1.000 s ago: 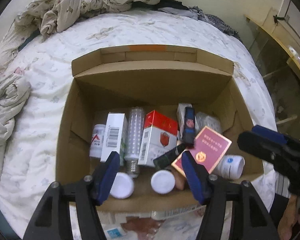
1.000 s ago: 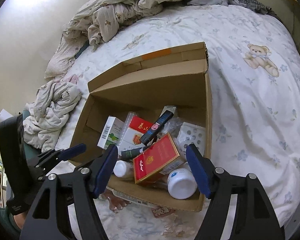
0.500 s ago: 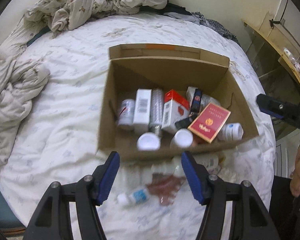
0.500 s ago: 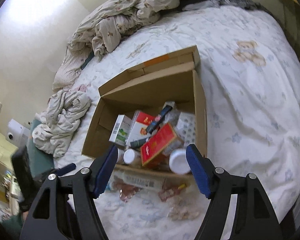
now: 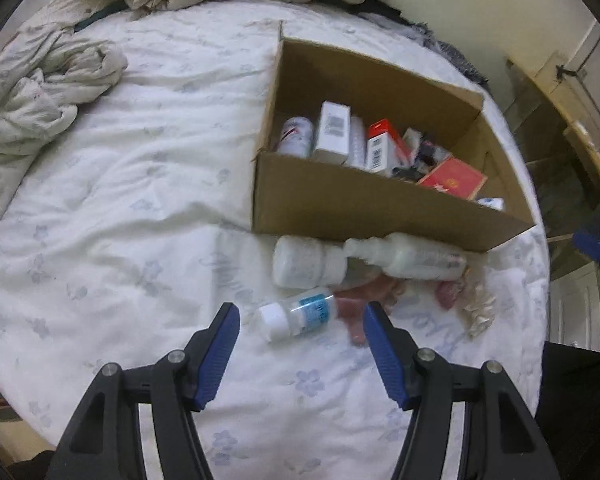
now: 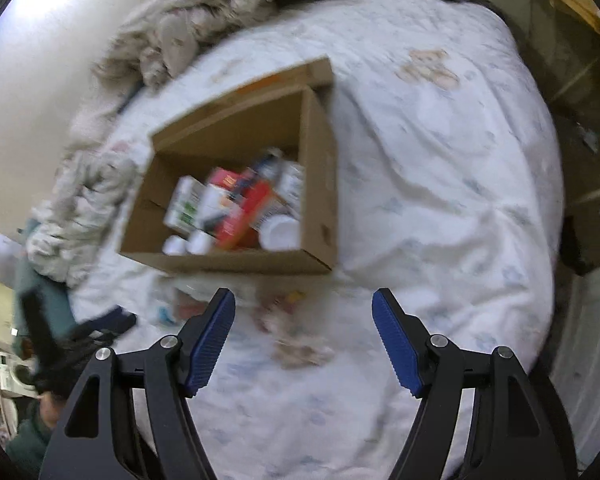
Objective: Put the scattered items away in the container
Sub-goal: 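Move the right tool to the white scrunchie and grasp it, then carry the scrunchie toward the box with the right while the left grasps the white spray bottle, then lower the scrunchie and spray bottle into the box and open both tools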
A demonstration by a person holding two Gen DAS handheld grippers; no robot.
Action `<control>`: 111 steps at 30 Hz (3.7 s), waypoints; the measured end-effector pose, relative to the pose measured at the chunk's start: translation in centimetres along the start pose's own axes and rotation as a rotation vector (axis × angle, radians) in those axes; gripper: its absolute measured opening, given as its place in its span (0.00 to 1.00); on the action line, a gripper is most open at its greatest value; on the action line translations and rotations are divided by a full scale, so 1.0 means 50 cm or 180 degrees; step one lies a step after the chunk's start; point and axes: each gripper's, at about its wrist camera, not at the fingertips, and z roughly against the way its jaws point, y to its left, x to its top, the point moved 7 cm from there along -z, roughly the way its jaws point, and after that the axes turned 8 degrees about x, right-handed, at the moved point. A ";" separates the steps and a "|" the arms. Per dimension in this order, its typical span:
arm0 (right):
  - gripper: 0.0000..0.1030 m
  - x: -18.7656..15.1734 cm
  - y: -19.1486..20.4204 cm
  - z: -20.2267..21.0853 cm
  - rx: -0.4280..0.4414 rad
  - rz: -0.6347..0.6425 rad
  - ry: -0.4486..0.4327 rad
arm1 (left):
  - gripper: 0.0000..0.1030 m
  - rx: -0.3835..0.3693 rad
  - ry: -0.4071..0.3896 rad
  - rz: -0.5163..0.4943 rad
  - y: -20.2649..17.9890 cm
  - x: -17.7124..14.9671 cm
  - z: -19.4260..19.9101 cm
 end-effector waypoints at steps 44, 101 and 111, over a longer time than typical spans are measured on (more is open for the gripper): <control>0.17 -0.002 0.122 -0.003 0.0626 0.0398 -0.0212 | 0.77 -0.0812 0.0239 0.0672 0.021 -0.011 -0.030; 0.17 0.042 0.150 0.041 0.0923 0.0241 -0.0527 | 0.38 -0.1374 -0.0021 0.1141 -0.153 0.010 -0.102; 0.17 0.043 0.138 0.041 0.0866 0.0208 -0.0540 | 0.34 -0.1475 -0.0289 0.0944 -0.130 0.015 0.026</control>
